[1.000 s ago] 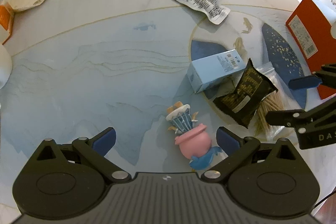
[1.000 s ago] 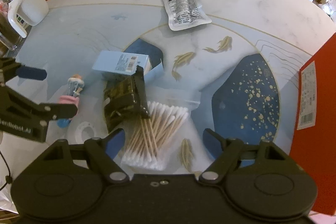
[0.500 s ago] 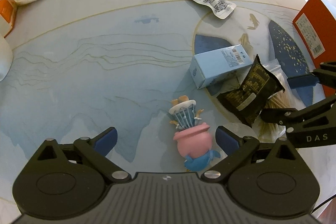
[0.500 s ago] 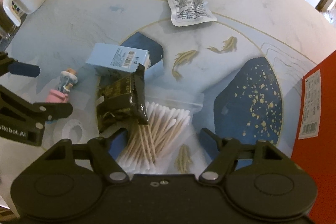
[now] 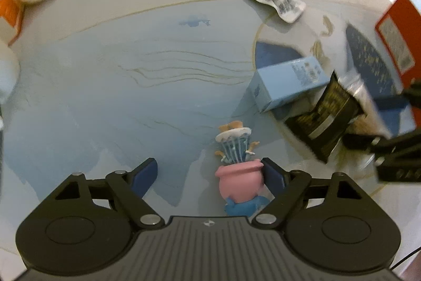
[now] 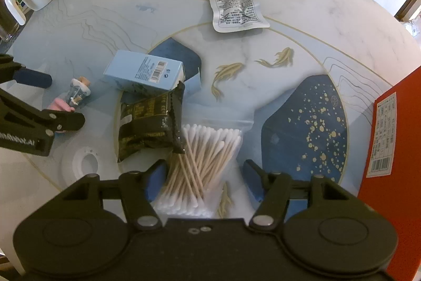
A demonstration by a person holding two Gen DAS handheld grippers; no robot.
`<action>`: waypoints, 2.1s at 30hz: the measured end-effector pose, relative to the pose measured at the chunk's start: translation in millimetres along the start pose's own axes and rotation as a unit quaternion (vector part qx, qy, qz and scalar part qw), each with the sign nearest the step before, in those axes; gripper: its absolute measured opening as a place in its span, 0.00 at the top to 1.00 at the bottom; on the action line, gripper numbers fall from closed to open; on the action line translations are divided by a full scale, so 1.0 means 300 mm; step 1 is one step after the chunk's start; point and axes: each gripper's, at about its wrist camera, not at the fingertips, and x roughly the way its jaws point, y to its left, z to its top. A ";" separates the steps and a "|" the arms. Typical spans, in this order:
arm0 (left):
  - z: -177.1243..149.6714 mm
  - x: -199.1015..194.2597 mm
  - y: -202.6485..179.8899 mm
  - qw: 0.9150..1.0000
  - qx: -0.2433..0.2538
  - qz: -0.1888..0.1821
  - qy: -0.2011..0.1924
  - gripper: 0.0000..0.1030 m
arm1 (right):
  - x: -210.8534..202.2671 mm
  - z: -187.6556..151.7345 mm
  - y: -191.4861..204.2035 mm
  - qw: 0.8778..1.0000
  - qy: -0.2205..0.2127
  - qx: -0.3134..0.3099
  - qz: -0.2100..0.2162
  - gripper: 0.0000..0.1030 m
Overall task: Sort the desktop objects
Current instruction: 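Grasp the cotton swab bag with the right tool while the left tool grasps the pink figurine, then carry the swab bag with the right tool while the left tool carries the pink figurine toward the box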
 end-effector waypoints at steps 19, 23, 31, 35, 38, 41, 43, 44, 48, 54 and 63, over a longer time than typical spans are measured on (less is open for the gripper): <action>-0.032 -0.038 0.007 1.000 0.019 -0.006 -0.018 0.43 | -0.048 -0.080 -0.044 1.000 -0.013 0.023 -0.004 0.67; -0.027 -0.053 0.006 1.000 0.018 -0.008 -0.024 0.68 | -0.061 -0.090 -0.064 0.999 -0.011 0.040 0.002 0.68; -0.020 -0.055 0.023 1.000 -0.009 -0.023 -0.013 0.68 | -0.111 -0.116 -0.092 0.998 -0.011 0.063 0.018 0.69; -0.031 -0.061 0.027 0.999 -0.018 -0.032 -0.007 0.68 | -0.148 -0.127 -0.094 0.997 -0.017 0.066 0.024 0.69; -0.039 -0.064 0.026 0.999 -0.022 -0.035 -0.006 0.68 | -0.175 -0.132 -0.100 0.997 -0.024 0.068 0.024 0.69; -0.049 -0.071 0.028 0.999 -0.032 -0.041 -0.004 0.68 | -0.197 -0.139 -0.105 0.996 -0.027 0.073 0.037 0.69; -0.058 -0.080 0.024 0.999 -0.031 -0.043 -0.003 0.68 | -0.210 -0.145 -0.102 0.996 -0.029 0.070 0.043 0.69; -0.062 -0.084 0.021 0.999 -0.030 -0.043 -0.003 0.68 | -0.215 -0.149 -0.100 0.996 -0.030 0.068 0.043 0.69; -0.078 -0.100 0.014 0.998 -0.034 -0.049 0.000 0.68 | -0.235 -0.161 -0.099 0.996 -0.031 0.069 0.053 0.69; -0.103 -0.134 0.002 0.997 -0.042 -0.063 0.003 0.68 | -0.281 -0.172 -0.109 0.996 -0.034 0.062 0.062 0.69; -0.110 -0.196 -0.031 0.998 -0.031 -0.058 -0.004 0.68 | -0.342 -0.190 -0.139 0.995 -0.047 0.063 0.067 0.69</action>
